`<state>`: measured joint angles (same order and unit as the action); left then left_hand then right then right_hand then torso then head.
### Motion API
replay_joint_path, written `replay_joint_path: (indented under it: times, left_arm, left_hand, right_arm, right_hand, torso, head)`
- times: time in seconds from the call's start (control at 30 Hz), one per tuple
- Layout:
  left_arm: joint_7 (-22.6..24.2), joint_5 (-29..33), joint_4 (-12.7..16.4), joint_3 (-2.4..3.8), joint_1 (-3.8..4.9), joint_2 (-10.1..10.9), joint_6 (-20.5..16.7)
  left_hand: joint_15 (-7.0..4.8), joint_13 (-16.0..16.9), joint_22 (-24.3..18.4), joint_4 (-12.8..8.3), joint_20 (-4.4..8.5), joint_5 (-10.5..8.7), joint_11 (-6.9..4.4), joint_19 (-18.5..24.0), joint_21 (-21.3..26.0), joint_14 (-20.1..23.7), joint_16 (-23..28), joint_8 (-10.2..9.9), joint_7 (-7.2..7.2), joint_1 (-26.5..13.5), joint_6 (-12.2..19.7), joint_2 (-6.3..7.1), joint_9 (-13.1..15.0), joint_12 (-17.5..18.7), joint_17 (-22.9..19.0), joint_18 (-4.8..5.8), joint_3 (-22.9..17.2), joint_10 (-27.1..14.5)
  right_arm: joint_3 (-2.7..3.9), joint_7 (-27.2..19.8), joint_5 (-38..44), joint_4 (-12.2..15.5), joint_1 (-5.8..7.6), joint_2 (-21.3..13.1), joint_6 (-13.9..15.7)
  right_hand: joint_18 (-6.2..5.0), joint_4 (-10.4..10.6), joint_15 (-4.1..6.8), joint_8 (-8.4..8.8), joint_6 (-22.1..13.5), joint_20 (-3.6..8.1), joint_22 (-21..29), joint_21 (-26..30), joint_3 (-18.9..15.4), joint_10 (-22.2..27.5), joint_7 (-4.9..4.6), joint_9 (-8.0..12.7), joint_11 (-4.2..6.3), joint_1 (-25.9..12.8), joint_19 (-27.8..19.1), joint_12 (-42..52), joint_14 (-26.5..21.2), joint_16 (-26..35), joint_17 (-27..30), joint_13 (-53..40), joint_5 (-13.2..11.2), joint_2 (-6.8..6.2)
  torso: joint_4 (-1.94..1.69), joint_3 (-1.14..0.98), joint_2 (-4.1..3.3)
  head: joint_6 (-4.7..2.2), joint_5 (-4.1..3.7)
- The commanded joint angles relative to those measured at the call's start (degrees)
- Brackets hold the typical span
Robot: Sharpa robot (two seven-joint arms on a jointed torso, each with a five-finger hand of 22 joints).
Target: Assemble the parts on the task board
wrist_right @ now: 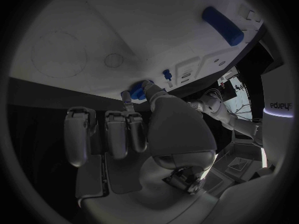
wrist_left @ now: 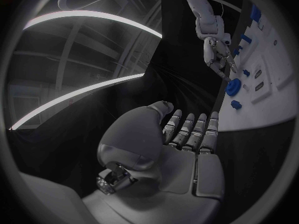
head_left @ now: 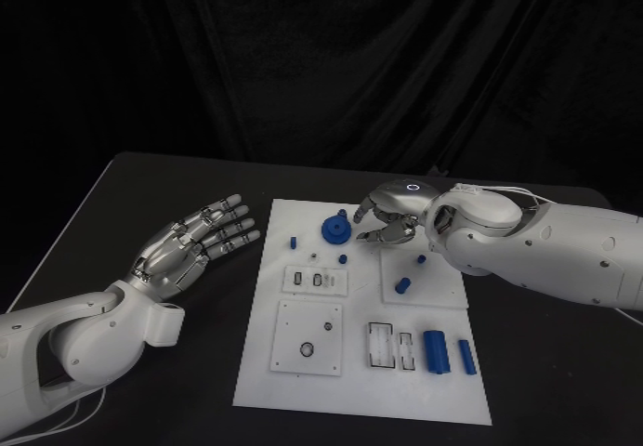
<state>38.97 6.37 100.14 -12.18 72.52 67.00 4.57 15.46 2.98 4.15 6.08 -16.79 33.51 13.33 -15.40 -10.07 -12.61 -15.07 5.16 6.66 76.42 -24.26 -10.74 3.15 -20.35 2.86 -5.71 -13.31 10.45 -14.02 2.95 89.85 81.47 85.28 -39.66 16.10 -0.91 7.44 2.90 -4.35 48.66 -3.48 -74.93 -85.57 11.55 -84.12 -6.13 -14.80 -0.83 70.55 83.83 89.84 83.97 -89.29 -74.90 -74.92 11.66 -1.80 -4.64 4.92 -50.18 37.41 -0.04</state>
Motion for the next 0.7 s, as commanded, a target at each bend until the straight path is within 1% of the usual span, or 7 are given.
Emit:
replay_joint_path:
  times: [0.03,0.17,0.4,0.7]
  left_arm:
    - [10.8,0.2,0.1,0.03,-0.03,-0.1,0.6]
    - [10.8,0.2,0.0,0.03,-0.03,-0.1,0.6]
    - [10.8,0.2,0.0,0.03,-0.03,-0.2,0.7]
    - [10.7,0.2,0.0,0.03,-0.03,-0.2,0.7]
  left_hand:
    - [0.43,0.1,-0.1,0.0,0.13,-0.01,0.42,-0.4,-0.1,0.1,-0.4,-0.1,0.30,-0.4,0.0,-0.01,0.0,-0.2,0.1,0.91,-0.3,-0.1]
    - [0.43,0.1,-0.1,0.0,0.13,-0.01,0.42,-0.4,-0.1,0.1,-0.4,-0.1,0.30,-0.4,0.0,-0.01,0.0,-0.2,0.1,0.91,-0.3,-0.1]
    - [0.43,0.1,-0.1,0.0,0.13,-0.01,0.42,-0.4,-0.1,0.1,-0.4,-0.1,0.30,-0.4,0.0,-0.01,0.0,-0.2,0.1,0.91,-0.3,-0.1]
    - [0.45,0.1,-0.1,0.0,0.14,0.01,0.47,-0.4,0.0,0.1,-0.4,-0.1,0.35,-0.5,0.0,0.00,0.0,-0.2,0.1,0.94,-0.5,-0.1]
  right_arm:
    - [0.02,-0.6,-0.3,0.2,-0.11,0.0,1.3]
    - [0.02,-0.9,-0.3,0.3,-0.19,0.2,1.4]
    - [0.02,-1.2,-0.4,0.3,-0.35,0.7,1.3]
    - [0.02,-1.3,-0.4,-0.3,-0.65,1.7,0.4]
  right_hand:
    - [-0.76,-0.1,0.16,0.89,-3.2,0.06,-11.3,0.3,-0.4,-5.9,0.43,1.4,0.37,0.3,2.6,0.2,5.6,0.3,-13.9,-15.1,-0.4,-0.01]
    - [-0.74,-0.2,0.28,0.88,-4.0,0.19,-11.4,0.3,-0.5,-5.9,0.59,1.9,0.51,0.5,2.6,0.2,5.6,0.3,-13.9,-15.1,-0.5,-0.02]
    - [-0.73,-0.3,0.32,0.89,-4.2,0.23,-11.4,0.3,-0.5,-5.9,0.66,2.1,0.57,0.5,2.7,0.2,5.6,0.3,-13.9,-15.1,-0.6,-0.01]
    - [-0.69,-0.2,0.35,0.83,-4.3,0.26,-11.5,0.2,-0.5,-5.9,0.71,2.2,0.60,0.5,2.8,0.2,5.7,0.2,-14.1,-15.1,-0.6,0.05]
  torso:
    - [-0.04,0.00,-0.01]
    - [-0.02,0.02,0.02]
    - [-0.03,0.05,-0.01]
    - [-0.01,0.04,0.00]
  head:
    - [-0.06,-0.07]
    - [-0.01,-0.06]
    - [-0.01,-0.12]
    - [0.02,-0.15]
